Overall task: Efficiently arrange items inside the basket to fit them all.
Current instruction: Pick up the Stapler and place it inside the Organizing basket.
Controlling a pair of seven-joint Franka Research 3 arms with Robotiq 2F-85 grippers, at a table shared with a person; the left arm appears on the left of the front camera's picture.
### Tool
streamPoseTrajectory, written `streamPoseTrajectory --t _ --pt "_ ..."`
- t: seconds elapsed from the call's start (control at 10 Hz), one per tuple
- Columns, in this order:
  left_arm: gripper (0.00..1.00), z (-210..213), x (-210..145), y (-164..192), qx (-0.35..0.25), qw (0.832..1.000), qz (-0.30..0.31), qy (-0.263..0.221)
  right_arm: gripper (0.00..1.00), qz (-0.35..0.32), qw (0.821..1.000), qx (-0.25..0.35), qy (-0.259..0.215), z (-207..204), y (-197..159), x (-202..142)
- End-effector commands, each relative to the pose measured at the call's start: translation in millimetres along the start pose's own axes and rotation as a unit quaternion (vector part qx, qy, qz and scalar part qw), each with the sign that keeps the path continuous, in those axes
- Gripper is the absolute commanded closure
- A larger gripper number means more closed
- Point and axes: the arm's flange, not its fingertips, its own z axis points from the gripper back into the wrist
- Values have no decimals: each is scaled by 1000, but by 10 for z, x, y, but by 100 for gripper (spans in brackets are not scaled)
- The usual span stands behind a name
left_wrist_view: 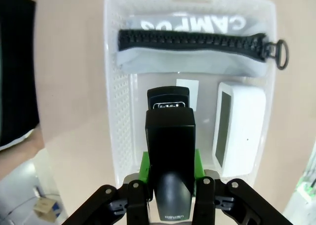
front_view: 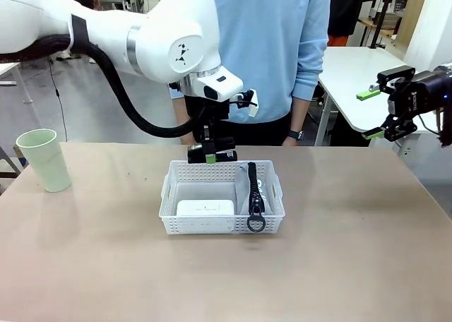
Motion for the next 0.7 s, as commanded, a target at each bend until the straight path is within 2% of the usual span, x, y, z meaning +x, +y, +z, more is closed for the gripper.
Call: streamPoseTrajectory --t 0.0,0.2,0.3,0.5,0.6 --pt "63 -321 -268 -74 -11 998 27 -48 0 2 1000 -5 3 13 22 -12" --pt "63 -429 -432 -137 9 997 55 -62 0 2 1000 -5 3 13 22 -12" --pt "63 -510 -436 -133 3 996 64 -54 0 2 1000 -5 3 13 22 -12" --pt "63 -660 -370 -24 12 994 86 -72 0 2 1000 -5 3 13 22 -12" --pt "63 -749 -327 25 0 995 78 -56 0 2 1000 -5 3 13 22 -12"
